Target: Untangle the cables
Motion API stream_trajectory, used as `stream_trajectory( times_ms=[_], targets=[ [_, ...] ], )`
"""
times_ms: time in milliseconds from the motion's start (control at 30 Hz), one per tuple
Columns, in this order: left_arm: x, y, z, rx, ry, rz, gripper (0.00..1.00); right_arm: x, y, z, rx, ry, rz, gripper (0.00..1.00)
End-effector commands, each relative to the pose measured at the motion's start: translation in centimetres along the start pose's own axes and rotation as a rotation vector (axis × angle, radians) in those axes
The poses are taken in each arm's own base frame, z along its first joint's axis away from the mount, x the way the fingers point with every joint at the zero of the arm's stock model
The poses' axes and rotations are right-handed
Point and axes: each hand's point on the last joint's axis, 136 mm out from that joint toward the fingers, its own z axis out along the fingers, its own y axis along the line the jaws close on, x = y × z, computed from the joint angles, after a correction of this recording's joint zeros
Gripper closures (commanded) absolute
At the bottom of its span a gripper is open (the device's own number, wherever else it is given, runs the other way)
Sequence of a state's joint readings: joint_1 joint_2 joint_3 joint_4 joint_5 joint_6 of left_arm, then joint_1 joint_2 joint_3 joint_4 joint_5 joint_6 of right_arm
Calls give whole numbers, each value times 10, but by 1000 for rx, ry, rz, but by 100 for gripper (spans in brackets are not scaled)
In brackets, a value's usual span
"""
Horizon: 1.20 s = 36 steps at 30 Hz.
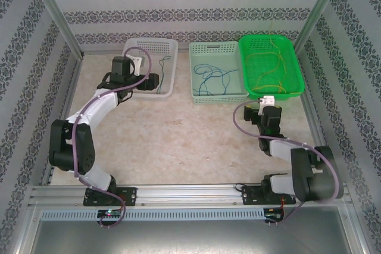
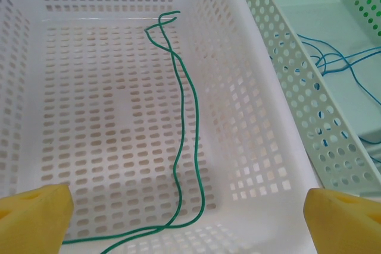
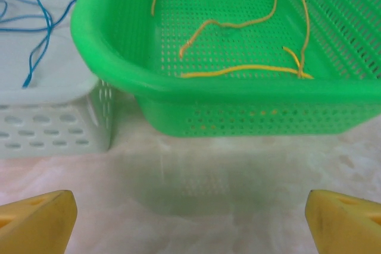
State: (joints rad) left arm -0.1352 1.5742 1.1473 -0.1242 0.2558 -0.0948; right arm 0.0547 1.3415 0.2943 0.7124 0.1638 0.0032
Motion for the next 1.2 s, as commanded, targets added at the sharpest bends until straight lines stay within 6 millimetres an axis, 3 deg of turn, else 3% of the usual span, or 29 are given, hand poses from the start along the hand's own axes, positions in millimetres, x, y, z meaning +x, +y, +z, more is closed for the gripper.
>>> stream_trajectory(
  times_ms=[0, 100, 300, 400, 633, 967, 1167],
  targets=[
    [-17, 9, -21, -60, -104, 36, 0, -31, 12, 9, -41, -158, 13, 2],
    [-8, 17, -34, -117, -123, 40, 0, -29, 13, 18, -25, -168, 11, 2],
    [26, 61, -66, -379, -191, 6, 0, -30, 9, 25, -25, -114, 31, 2],
    [46, 74, -72, -450, -236, 66, 0, -32, 9, 27, -45, -118, 45, 2],
    [89, 84, -48, -460, -213, 93, 0, -31, 8, 27, -45, -110, 45, 2],
    [107, 98, -29, -457, -299, 97, 0, -32, 8, 27, -45, -111, 45, 2],
    [116, 106, -29, -448, -351, 59, 0, -32, 8, 27, -46, -111, 45, 2]
  ],
)
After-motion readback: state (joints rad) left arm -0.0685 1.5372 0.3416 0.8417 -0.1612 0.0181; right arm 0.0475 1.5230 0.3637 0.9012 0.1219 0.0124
